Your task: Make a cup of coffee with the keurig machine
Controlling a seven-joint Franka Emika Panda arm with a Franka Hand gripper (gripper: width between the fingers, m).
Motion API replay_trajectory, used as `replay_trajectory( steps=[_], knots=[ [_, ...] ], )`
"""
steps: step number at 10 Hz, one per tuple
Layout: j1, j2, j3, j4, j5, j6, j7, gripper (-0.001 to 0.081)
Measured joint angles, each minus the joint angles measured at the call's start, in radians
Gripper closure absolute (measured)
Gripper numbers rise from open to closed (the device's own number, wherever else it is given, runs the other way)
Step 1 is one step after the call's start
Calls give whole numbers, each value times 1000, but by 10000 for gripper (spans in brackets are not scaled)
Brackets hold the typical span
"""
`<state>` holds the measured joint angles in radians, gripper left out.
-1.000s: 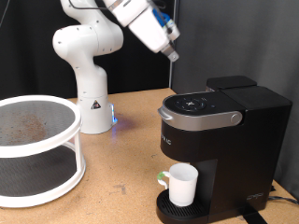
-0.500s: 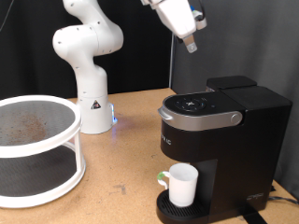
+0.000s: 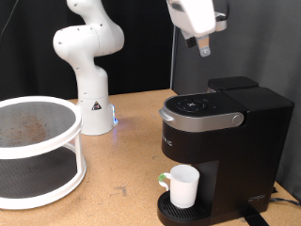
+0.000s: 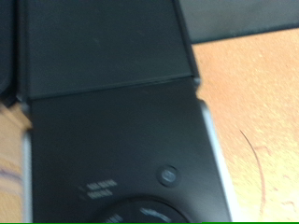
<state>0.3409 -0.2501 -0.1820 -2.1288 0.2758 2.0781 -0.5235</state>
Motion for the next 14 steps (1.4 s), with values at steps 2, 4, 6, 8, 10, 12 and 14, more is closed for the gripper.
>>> replay_trajectory(
  steps=[2, 4, 6, 8, 10, 12, 14],
  knots=[
    [3, 68, 1, 77, 22, -11, 12, 4],
    [2, 64, 2, 64, -27, -6, -26, 4],
    [2, 56, 15, 28, -180, 39, -49, 4],
    [2, 56, 25, 0, -240, 133, -49, 4],
    [6, 59, 25, -8, -240, 124, -86, 4],
    [8, 61, 26, -31, -240, 120, -98, 4],
    [8, 62, 27, -52, -240, 122, -98, 242]
  ],
)
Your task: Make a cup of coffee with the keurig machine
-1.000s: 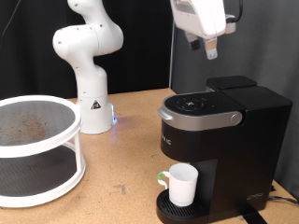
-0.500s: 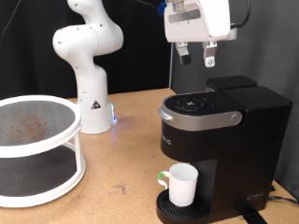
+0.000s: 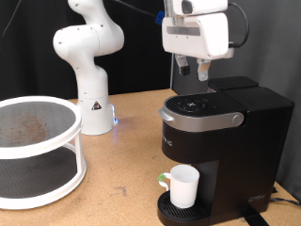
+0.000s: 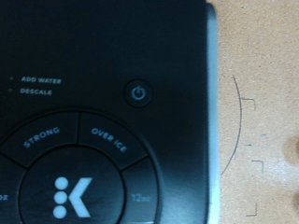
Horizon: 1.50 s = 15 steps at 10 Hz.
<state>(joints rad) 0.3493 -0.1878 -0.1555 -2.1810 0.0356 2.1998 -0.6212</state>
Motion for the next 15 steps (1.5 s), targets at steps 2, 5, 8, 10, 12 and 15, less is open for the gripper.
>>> replay_trajectory(
  steps=[2, 5, 8, 10, 12, 15],
  knots=[
    [0, 5, -1, -15, 1, 8, 0, 445],
    [-1, 29, -3, -34, 23, 30, 0, 592],
    [-1, 76, -4, -41, 38, 57, 0, 796],
    [-1, 99, -4, -42, 59, 80, -8, 803],
    [-2, 103, -8, -33, 113, 50, -38, 805],
    [-5, 122, -17, 2, 144, -29, -52, 806]
  ],
)
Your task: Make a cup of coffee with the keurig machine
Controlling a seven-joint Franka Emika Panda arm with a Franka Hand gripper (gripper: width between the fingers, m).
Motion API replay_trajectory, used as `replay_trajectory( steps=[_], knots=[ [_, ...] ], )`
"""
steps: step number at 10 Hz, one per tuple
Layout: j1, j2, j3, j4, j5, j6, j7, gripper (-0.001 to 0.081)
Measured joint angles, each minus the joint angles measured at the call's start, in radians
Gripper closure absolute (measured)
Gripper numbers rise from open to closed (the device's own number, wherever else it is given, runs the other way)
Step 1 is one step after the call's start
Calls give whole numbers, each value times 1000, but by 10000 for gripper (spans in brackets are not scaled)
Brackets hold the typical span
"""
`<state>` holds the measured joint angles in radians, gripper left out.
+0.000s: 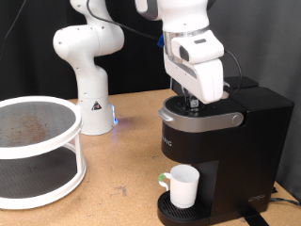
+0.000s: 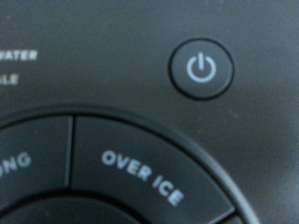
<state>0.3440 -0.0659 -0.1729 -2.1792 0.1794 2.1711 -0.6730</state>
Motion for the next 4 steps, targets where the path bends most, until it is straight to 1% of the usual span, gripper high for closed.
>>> replay_trajectory(
  steps=[2, 4],
  knots=[
    [-2, 17, -4, 27, 15, -44, 0, 806],
    [-10, 54, -17, 86, 54, -154, 5, 806]
  ],
)
